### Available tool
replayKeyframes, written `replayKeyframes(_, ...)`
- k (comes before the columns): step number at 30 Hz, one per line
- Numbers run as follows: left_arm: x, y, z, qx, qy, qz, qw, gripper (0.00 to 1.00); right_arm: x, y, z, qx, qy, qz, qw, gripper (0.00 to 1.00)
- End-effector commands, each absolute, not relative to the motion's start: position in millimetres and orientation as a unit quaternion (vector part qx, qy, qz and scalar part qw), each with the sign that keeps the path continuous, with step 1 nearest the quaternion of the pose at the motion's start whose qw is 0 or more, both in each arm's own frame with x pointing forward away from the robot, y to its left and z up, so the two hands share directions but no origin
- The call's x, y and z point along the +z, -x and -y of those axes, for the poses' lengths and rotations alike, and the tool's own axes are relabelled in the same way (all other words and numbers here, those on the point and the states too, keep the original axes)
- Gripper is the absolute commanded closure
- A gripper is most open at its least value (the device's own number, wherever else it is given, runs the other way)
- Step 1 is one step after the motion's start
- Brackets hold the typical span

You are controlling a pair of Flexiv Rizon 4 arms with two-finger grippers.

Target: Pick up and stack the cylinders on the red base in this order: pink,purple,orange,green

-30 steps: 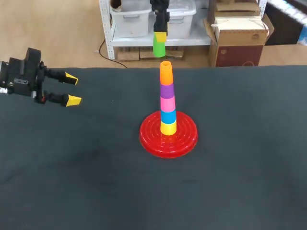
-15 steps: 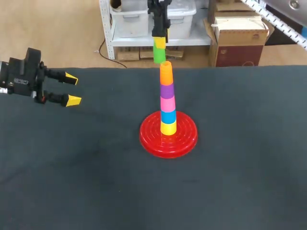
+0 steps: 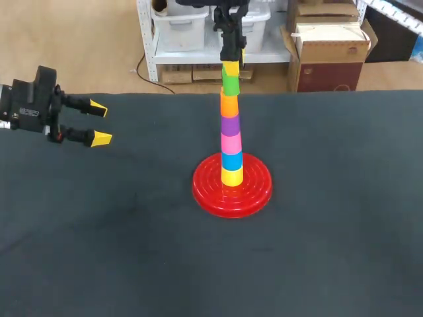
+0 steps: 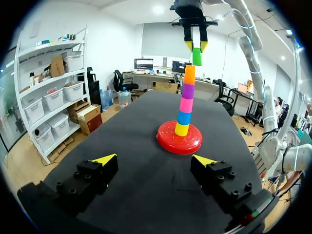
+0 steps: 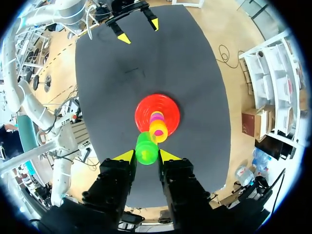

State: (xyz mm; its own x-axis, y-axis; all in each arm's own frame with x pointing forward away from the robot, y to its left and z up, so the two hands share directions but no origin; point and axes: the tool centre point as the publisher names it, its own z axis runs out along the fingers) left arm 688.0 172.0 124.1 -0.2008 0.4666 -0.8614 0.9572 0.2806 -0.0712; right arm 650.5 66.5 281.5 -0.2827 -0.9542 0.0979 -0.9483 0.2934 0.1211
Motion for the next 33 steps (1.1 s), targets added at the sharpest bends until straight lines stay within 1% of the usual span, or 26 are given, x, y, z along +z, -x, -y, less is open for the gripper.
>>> replayKeyframes(1, 123.0, -686.2, -172.6, -0.322, -0.505, -0.703, 0.383, 0.0, 273.8, -647.5, -60.6, -0.019, -0.592, 0.806, -0.013, 1.0)
replayKeyframes(9, 123.0, -686.2, -172.6, -0.322, -0.505, -0.703, 0.383, 0.0, 277.3, -656.5, -61.0, -0.017, -0.595, 0.803, -0.016, 1.0)
replayKeyframes(33, 123.0, -686.2, -172.6, -0.322, -0.505, -0.703, 0.383, 0.0, 271.1, -664.1, -77.8, -0.022, -0.62, 0.782, 0.055, 1.0)
